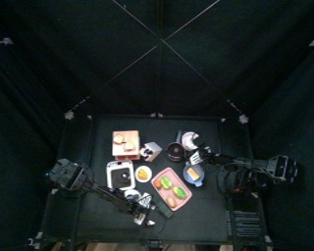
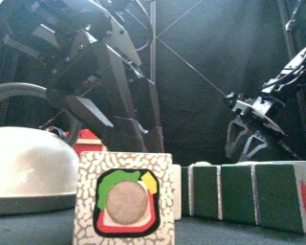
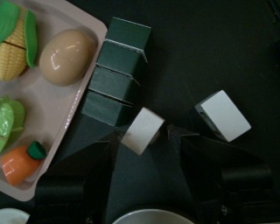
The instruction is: Grab white sushi piece from table
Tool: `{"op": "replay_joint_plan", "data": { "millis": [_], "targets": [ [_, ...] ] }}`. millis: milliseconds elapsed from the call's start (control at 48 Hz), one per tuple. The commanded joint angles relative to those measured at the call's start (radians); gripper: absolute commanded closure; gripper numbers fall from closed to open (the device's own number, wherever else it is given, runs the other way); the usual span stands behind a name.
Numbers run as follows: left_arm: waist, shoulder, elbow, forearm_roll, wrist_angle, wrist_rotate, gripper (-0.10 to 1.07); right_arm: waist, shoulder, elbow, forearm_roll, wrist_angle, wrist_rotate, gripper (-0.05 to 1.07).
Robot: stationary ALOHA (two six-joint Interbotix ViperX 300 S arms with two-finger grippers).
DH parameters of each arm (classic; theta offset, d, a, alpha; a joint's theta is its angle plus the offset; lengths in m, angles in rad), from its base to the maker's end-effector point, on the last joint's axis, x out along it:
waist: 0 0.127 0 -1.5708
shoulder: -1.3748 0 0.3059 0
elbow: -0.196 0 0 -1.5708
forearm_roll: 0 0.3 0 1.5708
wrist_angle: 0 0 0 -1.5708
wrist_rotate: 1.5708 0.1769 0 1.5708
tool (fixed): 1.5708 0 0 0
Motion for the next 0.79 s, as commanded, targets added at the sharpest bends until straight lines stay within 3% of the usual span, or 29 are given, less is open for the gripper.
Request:
{"op": "replay_joint_plan", "data": {
  "millis": [0,771],
  "targets": [
    [0.012,-0.012,-0.014,0.005,-0.015,0.002,0.12,0.002,-0.005,-0.012,0.0,-0.008,-0.002,0.12],
    [0.025,0.021,0.0,-0.006,-0.032,0.0,0.13,0.002,0.014,-0.014,-0.002,-0.008,-0.002,0.12]
  ]
}}
